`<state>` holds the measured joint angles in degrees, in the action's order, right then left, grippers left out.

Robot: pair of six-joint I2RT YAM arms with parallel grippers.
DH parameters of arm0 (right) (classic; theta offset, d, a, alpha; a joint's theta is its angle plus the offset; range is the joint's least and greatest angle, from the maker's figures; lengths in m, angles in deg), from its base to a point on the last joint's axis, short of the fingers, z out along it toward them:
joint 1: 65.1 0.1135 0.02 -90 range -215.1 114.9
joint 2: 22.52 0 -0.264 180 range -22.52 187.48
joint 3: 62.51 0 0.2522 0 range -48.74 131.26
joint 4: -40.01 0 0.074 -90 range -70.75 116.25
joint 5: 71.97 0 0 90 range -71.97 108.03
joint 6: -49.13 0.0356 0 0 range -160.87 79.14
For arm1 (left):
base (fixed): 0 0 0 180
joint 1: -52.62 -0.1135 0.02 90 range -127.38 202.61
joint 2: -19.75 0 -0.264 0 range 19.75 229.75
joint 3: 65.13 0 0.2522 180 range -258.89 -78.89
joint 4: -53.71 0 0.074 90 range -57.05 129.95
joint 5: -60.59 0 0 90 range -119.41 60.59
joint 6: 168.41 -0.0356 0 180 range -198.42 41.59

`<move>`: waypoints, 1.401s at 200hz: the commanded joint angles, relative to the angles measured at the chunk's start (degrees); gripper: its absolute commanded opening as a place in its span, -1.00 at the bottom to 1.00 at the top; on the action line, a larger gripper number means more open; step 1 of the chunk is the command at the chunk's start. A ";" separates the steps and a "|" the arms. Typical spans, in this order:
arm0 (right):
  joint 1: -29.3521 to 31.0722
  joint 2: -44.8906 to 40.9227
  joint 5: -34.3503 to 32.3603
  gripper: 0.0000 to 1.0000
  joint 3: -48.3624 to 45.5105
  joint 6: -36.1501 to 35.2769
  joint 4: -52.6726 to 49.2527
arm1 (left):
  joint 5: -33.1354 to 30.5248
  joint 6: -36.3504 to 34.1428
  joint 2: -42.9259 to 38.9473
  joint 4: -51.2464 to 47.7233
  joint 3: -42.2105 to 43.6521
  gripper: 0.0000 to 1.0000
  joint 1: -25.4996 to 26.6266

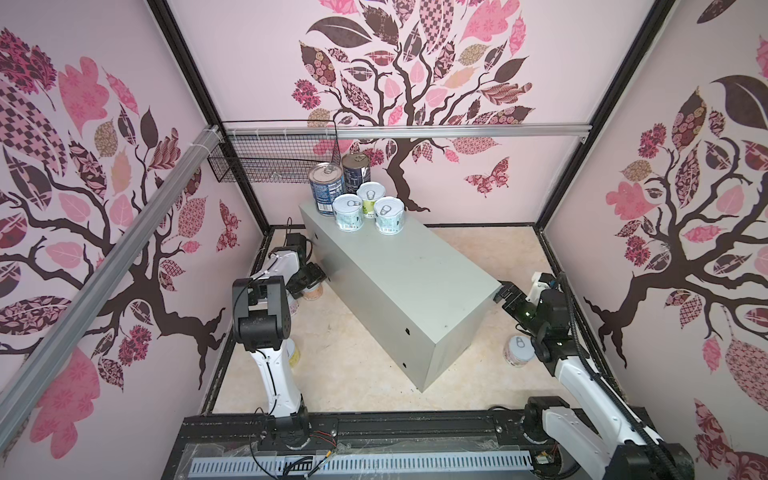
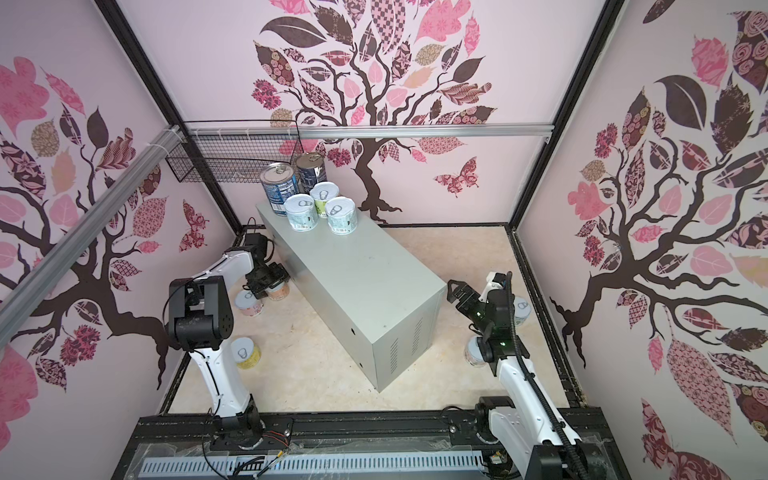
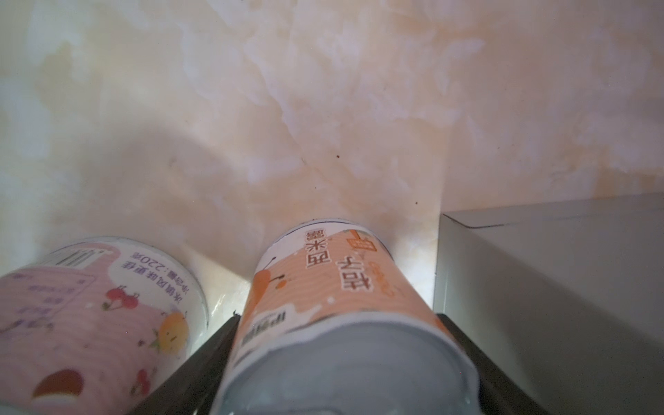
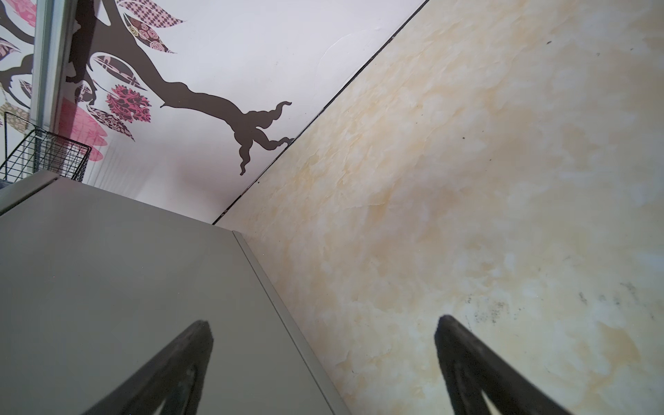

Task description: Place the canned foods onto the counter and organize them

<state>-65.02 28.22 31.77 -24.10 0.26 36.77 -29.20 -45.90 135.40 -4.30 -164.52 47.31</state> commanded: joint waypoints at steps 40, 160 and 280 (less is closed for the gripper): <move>-0.14 -0.42 0.24 1.00 0.50 -0.35 0.81 | -1.88 -1.61 -0.43 -0.80 -0.32 0.30 0.55; -0.18 -2.61 -0.34 1.00 1.35 -1.14 -1.47 | -1.40 1.19 -14.22 2.09 8.08 0.12 0.89; -0.16 -6.86 0.15 1.00 7.27 -3.29 -11.28 | 3.08 3.70 -35.70 2.96 16.39 0.12 3.40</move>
<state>-65.02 22.72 31.57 -19.75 -2.17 28.27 -27.32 -42.78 104.28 -3.74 -149.85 49.83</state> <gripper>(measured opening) 0.999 0.737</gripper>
